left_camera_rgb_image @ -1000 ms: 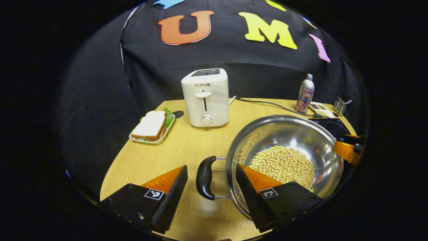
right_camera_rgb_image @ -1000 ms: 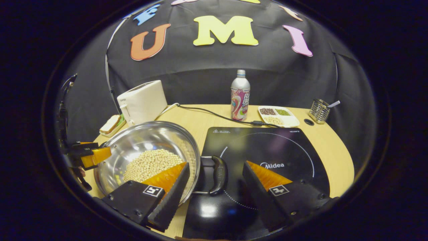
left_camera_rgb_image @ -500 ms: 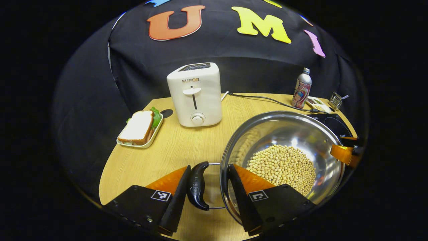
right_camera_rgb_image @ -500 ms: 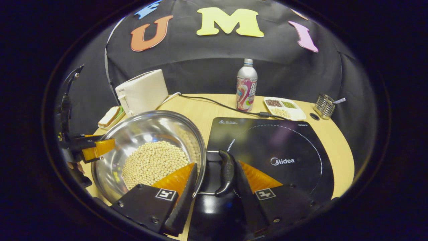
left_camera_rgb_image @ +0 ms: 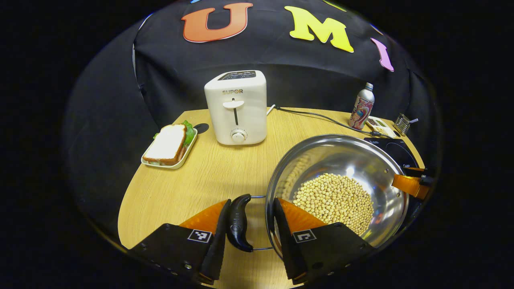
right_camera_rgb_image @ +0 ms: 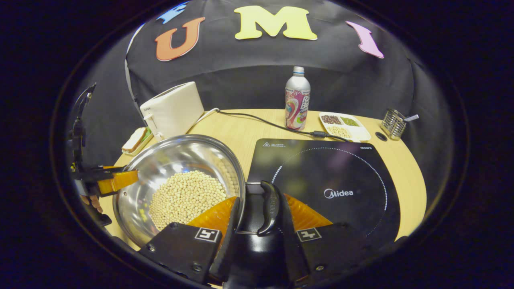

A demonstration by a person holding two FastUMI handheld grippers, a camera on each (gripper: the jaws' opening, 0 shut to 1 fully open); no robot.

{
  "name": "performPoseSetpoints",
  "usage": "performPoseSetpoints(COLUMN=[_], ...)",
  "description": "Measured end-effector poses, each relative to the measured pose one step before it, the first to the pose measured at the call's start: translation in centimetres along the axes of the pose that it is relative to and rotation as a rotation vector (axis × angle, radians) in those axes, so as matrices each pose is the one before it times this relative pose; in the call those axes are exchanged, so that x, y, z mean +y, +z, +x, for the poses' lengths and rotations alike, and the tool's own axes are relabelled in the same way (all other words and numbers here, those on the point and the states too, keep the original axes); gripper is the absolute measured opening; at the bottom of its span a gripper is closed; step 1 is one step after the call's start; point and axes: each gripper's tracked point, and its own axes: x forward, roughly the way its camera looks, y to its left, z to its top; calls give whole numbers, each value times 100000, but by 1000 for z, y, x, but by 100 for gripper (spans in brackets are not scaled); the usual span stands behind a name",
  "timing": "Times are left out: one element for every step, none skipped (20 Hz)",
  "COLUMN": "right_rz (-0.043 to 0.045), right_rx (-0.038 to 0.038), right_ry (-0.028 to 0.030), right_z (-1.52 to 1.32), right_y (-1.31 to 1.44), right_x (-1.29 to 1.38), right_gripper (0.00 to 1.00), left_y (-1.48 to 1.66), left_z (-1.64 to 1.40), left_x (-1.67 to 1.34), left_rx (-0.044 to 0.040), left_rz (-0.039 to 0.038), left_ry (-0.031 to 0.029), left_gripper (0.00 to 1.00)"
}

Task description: First push the handle of the pot to place it horizontally, then grasp the pot with both hands and set it on the induction cooktop.

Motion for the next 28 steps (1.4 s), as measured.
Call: performPoseSetpoints(right_rz=[-907, -1298, -722, -164, -514, 974, 150, 31, -131, -990, 535, 122, 345, 582, 506, 907, 555, 597, 650, 314, 647, 692, 1103, 914, 637, 92, 92, -724], right_rx=[-988, -1548, -775, -883, -424, -831, -1089, -1058, -1930, -1688, -1437, -936, -555, -232, -78, -360, -775, -824, -681, -422, -301, -262, -309, -273, -608, -310, -193, 62], right_ry=[101, -112, 109, 520, 1035, 885, 981, 821, 403, 363, 130, -7, -121, -242, -139, -312, -484, -589, -590, -572, -472, -551, -579, -645, -880, -930, -1135, -1035], right_z=[-632, -618, -774, -725, -791, -839, -840, -810, -819, -797, -773, -589, -644, -561, -555, -610, -519, -666, -575, -397, -399, -326, -398, -338, -453, -302, -159, 2], right_y=[459, 502, 588, 593, 587, 864, 884, 826, 1002, 813, 694, 556, 527, 331, 364, 384, 472, 403, 367, 157, 225, 110, 234, 249, 267, 197, 316, 91], right_x=[18, -41, 16, -32, 132, -14, -42, -7, -171, -118, -265, -404, -507, -675, -751, -790, -901, -907, -985, -1006, -1015, -1004, -1091, -1230, -1259, -1146, -1186, -1011], right_gripper=[56, 55, 56, 55, 55, 55, 55, 55, 55, 55, 56, 55, 55, 56, 55, 55, 55, 56, 55, 54, 54, 55, 55, 55, 55, 55, 55, 55], left_y=[201, 204, 218, 397, 568, 757, 729, 1025, 815, 887, 683, 645, 474, 553, 400, 443, 288, 535, 431, 506, 376, 429, 637, 435, 296, 307, 210, 187], left_z=[-465, -528, -682, -715, -998, -884, -941, -922, -756, -690, -800, -731, -330, -377, -220, -271, -150, -260, -129, -103, -63, 48, 54, -19, 86, 211, 113, 297], left_x=[-28, -119, 38, -76, -37, -26, -97, -34, -92, -181, -353, -466, -556, -663, -712, -887, -868, -1007, -990, -1105, -817, -1136, -1054, -958, -1354, -1250, -1205, -1081], left_rx=[-544, 101, -434, -264, -849, -1056, -1319, -2017, -1287, -1132, -638, -849, -359, -453, -314, -440, 25, -110, -324, -191, -380, -70, -680, -401, -149, -171, 46, -176], left_rz=[-727, -128, -579, -735, -359, 189, 844, 397, 187, -360, -343, 140, 677, 466, 322, -21, 343, 611, 962, 1515, 940, 1009, 1153, 641, 554, 482, 974, 1152], left_ry=[-5, -116, 56, 72, 235, 327, 433, 769, 463, 294, -96, -284, -268, -321, -482, -668, -818, -743, -725, -652, -315, -404, -430, -534, -1008, -870, -790, -576], left_gripper=[59, 58, 58, 58, 59, 58, 58, 58, 58, 58, 58, 58, 58, 58, 58, 58, 58, 58, 58, 58, 58, 58, 58, 58, 58, 58, 58, 58])
